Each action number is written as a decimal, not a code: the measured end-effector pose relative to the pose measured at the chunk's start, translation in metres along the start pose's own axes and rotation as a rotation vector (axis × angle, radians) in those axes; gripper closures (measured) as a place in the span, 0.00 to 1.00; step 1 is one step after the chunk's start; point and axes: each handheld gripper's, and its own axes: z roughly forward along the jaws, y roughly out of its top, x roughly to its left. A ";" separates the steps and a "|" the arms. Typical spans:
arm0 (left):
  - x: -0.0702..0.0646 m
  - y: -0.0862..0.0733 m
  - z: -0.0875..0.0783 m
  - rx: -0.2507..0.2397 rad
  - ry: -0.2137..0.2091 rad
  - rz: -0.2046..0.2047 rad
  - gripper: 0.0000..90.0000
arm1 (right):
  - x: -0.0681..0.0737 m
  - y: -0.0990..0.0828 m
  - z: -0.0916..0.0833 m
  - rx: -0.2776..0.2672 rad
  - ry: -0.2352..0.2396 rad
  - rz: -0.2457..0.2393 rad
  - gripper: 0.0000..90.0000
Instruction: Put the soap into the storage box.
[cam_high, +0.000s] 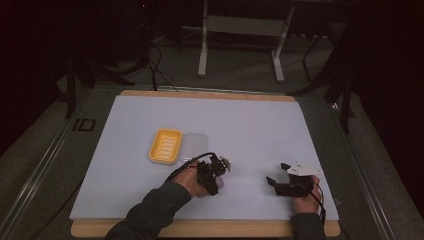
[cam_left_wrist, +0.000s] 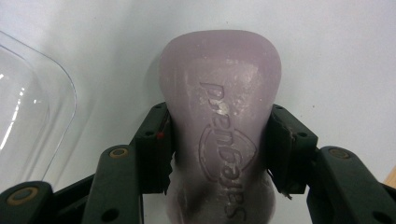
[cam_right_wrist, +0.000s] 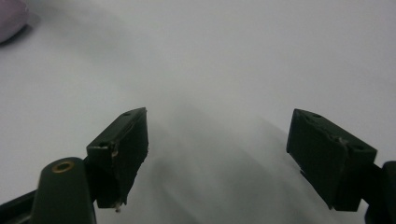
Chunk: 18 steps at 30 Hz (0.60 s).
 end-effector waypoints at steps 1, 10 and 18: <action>0.000 0.000 0.000 0.005 -0.002 0.006 0.54 | 0.000 0.000 0.000 0.001 -0.001 -0.001 0.23; 0.001 0.001 -0.001 0.015 -0.005 0.032 0.55 | 0.000 0.000 0.000 0.001 0.000 -0.002 0.23; 0.003 -0.001 -0.003 0.007 -0.013 0.047 0.55 | 0.000 0.000 0.000 0.002 0.000 -0.002 0.22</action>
